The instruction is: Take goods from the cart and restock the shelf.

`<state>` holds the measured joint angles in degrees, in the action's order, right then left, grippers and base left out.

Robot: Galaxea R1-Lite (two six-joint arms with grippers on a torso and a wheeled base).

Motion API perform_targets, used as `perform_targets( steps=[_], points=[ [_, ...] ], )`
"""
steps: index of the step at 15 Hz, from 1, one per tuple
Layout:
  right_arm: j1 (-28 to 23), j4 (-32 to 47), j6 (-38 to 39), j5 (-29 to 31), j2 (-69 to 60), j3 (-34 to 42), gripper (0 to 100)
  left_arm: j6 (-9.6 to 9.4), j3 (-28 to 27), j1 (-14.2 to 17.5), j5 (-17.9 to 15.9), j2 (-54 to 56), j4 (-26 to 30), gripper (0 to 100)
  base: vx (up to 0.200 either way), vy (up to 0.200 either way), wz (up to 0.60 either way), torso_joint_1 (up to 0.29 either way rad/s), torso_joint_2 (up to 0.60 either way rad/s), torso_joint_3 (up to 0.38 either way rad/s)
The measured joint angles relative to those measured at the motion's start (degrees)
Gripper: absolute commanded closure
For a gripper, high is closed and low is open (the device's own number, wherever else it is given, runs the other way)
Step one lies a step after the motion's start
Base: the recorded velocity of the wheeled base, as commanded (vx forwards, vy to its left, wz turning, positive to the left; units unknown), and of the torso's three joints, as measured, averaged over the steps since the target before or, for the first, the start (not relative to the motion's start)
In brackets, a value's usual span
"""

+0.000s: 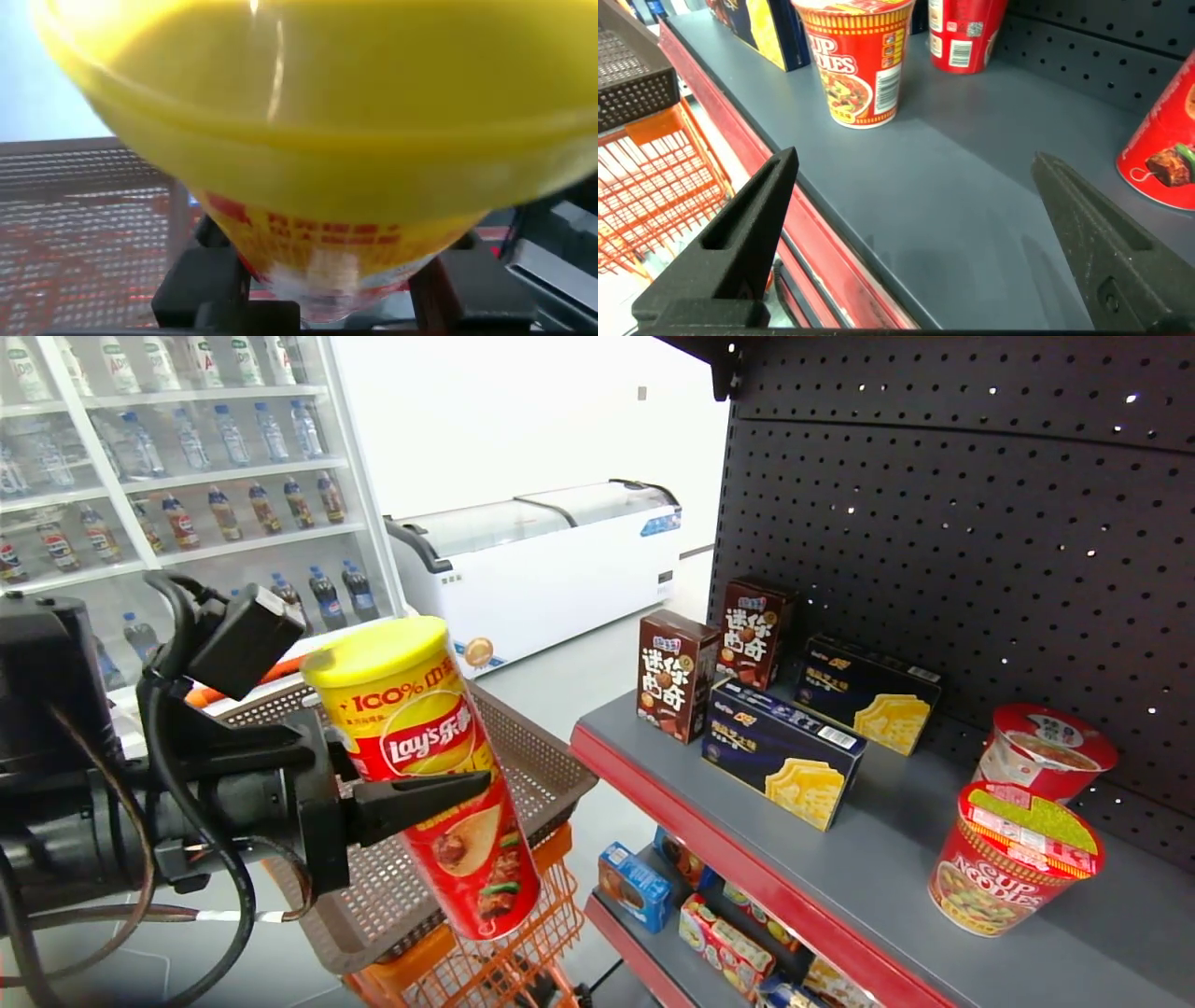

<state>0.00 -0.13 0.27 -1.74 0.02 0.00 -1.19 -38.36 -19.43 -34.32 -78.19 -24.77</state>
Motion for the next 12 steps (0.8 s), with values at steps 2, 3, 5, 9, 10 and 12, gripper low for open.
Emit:
perform_targets(
  steps=[2, 3, 5, 9, 10, 12],
  points=[
    [-0.05, 0.0, -0.02, 0.0, 0.0, 0.0, 0, 0.0, 0.09, -1.68, -0.82, -0.76, 0.0, 100, 0.0, 0.0, 0.0, 0.0, 0.0, 0.0],
    [-0.05, -0.02, -0.02, 0.05, 0.0, 0.0, 0, -0.04, 0.11, -2.84, -2.55, -0.98, 0.0, 100, 0.0, 0.0, 0.0, 0.0, 0.0, 0.0],
    [-0.05, -0.02, 0.0, 0.02, 0.0, 0.0, 0, -0.24, 0.24, -5.67, -5.36, -1.24, 0.0, 100, 0.0, 0.0, 0.0, 0.0, 0.0, 0.0],
    [-0.05, -0.02, 0.0, 0.0, 0.0, 0.0, 0, -2.96, 0.77, -6.52, -9.67, -1.41, 0.06, 100, 0.0, 0.0, 0.0, 0.0, 0.0, 0.0],
    [-0.05, -0.02, 0.0, 0.02, 0.0, 0.0, 0, -3.62, 0.96, -6.52, -10.65, -1.55, 0.06, 100, 0.0, 0.0, 0.0, 0.0, 0.0, 0.0],
    [-0.05, -0.02, 0.0, 0.02, 0.0, 0.0, 0, -4.19, 1.18, -6.75, -13.89, -1.68, 0.17, 100, 0.0, 0.0, 0.0, 0.0, 0.0, 0.0]
  ],
)
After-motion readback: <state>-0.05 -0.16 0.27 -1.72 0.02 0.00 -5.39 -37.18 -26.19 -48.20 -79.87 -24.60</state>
